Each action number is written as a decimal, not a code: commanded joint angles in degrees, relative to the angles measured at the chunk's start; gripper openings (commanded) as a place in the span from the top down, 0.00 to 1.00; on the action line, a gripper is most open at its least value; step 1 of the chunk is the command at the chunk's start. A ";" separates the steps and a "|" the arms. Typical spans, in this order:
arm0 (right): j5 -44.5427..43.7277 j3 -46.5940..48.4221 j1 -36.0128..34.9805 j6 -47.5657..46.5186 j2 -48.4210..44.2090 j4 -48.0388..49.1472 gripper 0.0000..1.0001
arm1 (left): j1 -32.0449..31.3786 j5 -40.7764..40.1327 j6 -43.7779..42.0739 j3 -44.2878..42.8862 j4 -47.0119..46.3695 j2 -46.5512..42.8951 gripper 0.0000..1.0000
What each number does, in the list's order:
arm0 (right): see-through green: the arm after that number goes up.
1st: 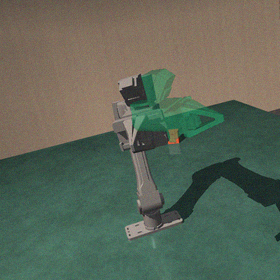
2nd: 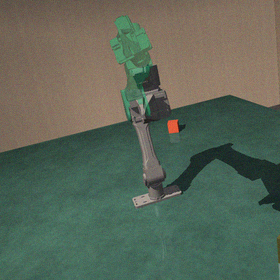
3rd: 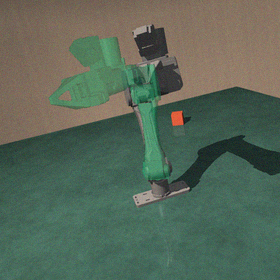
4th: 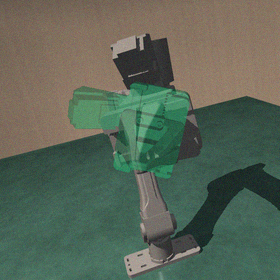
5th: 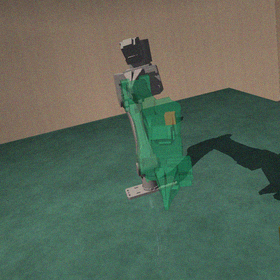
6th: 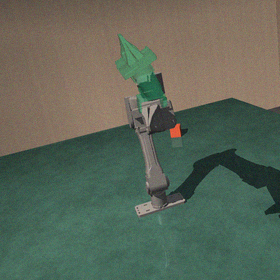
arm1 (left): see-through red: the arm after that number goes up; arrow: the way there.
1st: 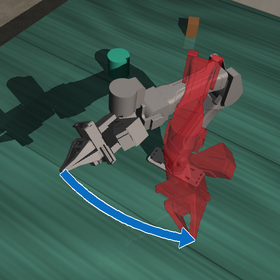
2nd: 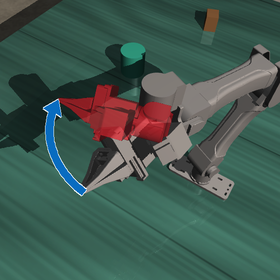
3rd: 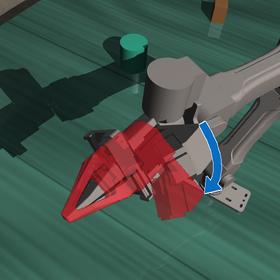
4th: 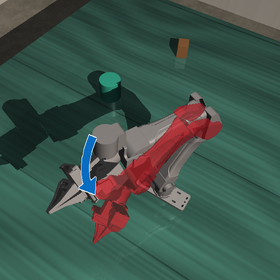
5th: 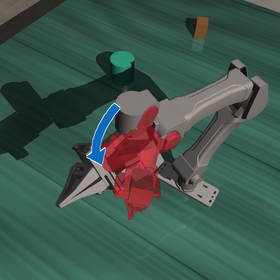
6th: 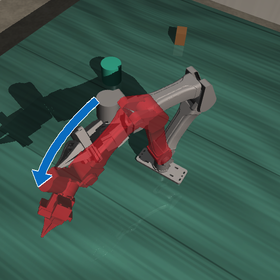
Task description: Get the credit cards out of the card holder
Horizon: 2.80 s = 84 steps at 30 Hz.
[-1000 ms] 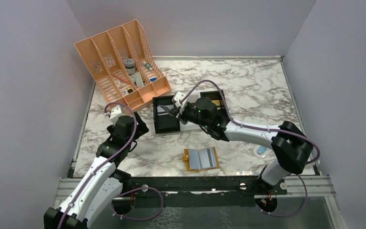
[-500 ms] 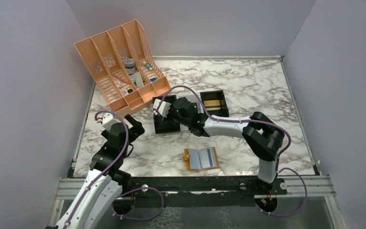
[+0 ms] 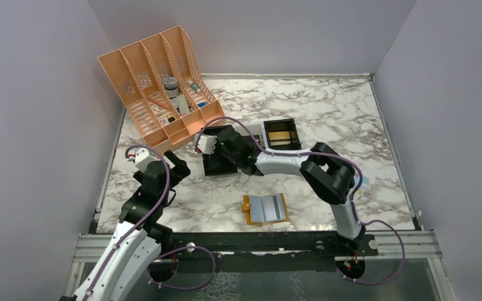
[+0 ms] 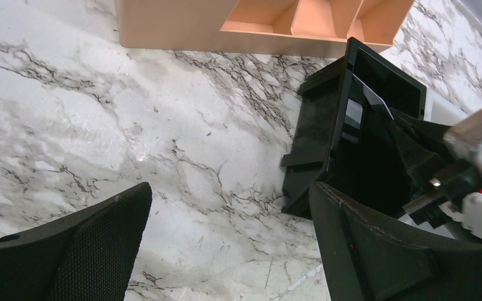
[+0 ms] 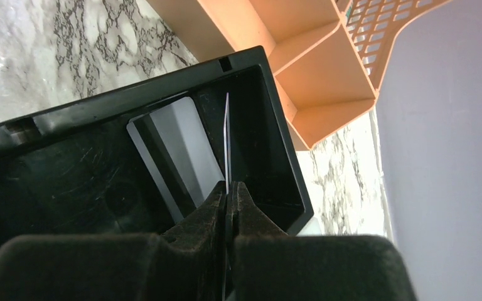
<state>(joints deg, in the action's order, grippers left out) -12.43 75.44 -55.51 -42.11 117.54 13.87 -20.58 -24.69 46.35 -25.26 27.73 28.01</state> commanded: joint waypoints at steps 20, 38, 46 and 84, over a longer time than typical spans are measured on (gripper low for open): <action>-0.81 8.52 -0.33 -10.62 10.15 0.07 0.77 | 0.37 -7.35 3.88 0.33 4.81 -7.64 0.01; 2.20 8.23 -0.31 -8.18 7.53 -4.35 0.54 | 0.37 -6.52 4.19 -0.46 5.48 -8.25 0.01; 2.94 8.73 -0.29 -7.05 7.49 -5.17 0.44 | 0.39 -6.43 3.79 -0.61 5.17 -7.73 0.01; -10.04 -29.38 -0.18 67.88 -42.29 -10.70 0.40 | 0.35 38.48 -3.34 2.38 -17.34 6.25 0.03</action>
<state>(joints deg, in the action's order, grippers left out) -20.23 50.96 -55.51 3.33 80.79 15.09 -20.58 -2.42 43.64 -24.82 20.51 31.62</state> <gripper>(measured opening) 0.602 0.988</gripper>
